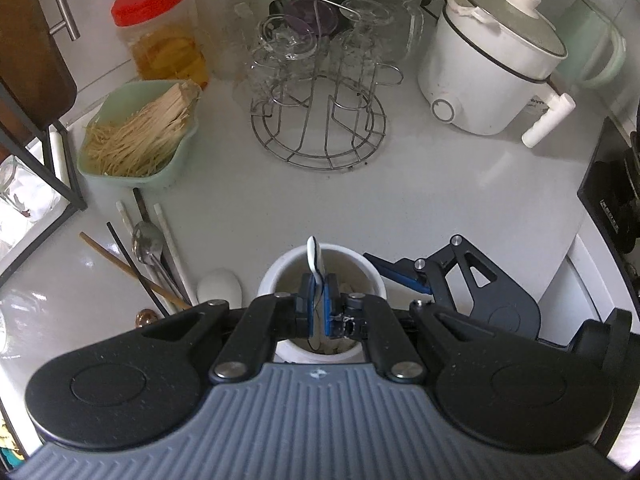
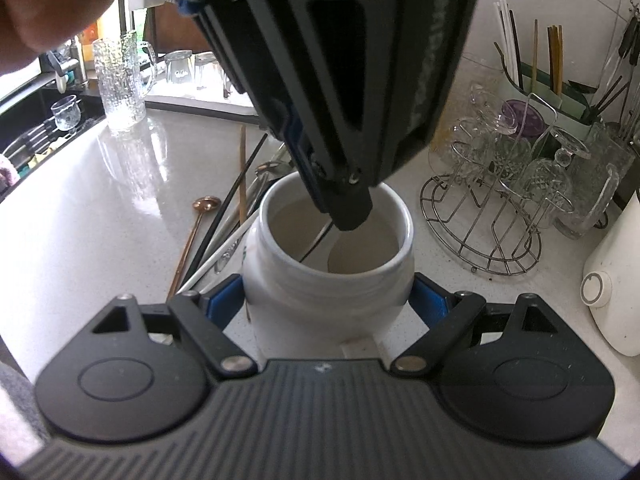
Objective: Organize utensils
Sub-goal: 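Open the left gripper to release the spoon inside the jar, then move the left gripper back down to the black chopstick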
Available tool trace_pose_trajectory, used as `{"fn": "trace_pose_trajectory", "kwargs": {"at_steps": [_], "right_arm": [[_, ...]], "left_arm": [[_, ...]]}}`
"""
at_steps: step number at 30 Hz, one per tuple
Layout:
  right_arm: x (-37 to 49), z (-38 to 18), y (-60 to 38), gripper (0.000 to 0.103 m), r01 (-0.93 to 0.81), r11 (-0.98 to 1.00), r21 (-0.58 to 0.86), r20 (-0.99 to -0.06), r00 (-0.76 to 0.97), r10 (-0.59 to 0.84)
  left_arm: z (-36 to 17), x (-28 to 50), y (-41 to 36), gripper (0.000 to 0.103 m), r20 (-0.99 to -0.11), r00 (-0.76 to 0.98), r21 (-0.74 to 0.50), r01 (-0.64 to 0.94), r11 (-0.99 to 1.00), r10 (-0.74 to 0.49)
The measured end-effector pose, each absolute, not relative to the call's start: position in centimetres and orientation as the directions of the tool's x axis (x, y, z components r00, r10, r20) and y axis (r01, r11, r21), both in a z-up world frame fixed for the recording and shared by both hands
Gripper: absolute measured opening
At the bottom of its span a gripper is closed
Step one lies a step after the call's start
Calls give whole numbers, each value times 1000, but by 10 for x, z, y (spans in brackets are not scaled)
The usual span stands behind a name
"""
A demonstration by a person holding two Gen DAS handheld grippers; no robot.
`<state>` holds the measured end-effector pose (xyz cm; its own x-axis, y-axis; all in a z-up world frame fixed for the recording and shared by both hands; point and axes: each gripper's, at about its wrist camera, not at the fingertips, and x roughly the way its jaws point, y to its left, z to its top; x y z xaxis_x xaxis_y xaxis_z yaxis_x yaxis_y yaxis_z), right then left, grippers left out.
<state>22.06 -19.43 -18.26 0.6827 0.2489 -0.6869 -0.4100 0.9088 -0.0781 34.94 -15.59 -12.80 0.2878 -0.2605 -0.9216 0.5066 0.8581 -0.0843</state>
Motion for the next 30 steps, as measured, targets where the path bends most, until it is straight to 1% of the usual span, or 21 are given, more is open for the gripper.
{"fn": "trace_pose_trajectory", "kwargs": {"at_steps": [8, 13, 16, 21, 26, 30], "right_arm": [[221, -182, -194, 90, -404, 912, -78, -687, 684, 244], [221, -183, -193, 90, -400, 913, -80, -686, 686, 241], [221, -183, -193, 90, -398, 914, -80, -686, 687, 239], [222, -183, -193, 90, -397, 914, -80, -687, 687, 238], [222, -182, -193, 90, -393, 916, -79, -688, 687, 236], [222, -183, -192, 90, -388, 918, -78, -688, 688, 232]], "left_arm": [[-115, 353, -143, 6, -908, 300, -130, 461, 878, -292], [-103, 350, -132, 24, -888, 332, -159, 428, 890, -318], [-94, 346, -126, 30, -873, 360, -168, 411, 896, -329], [-79, 335, -117, 33, -846, 408, -178, 388, 904, -342], [-62, 324, -104, 33, -810, 466, -192, 365, 911, -357], [-51, 315, -94, 33, -781, 526, -171, 340, 925, -338]]}}
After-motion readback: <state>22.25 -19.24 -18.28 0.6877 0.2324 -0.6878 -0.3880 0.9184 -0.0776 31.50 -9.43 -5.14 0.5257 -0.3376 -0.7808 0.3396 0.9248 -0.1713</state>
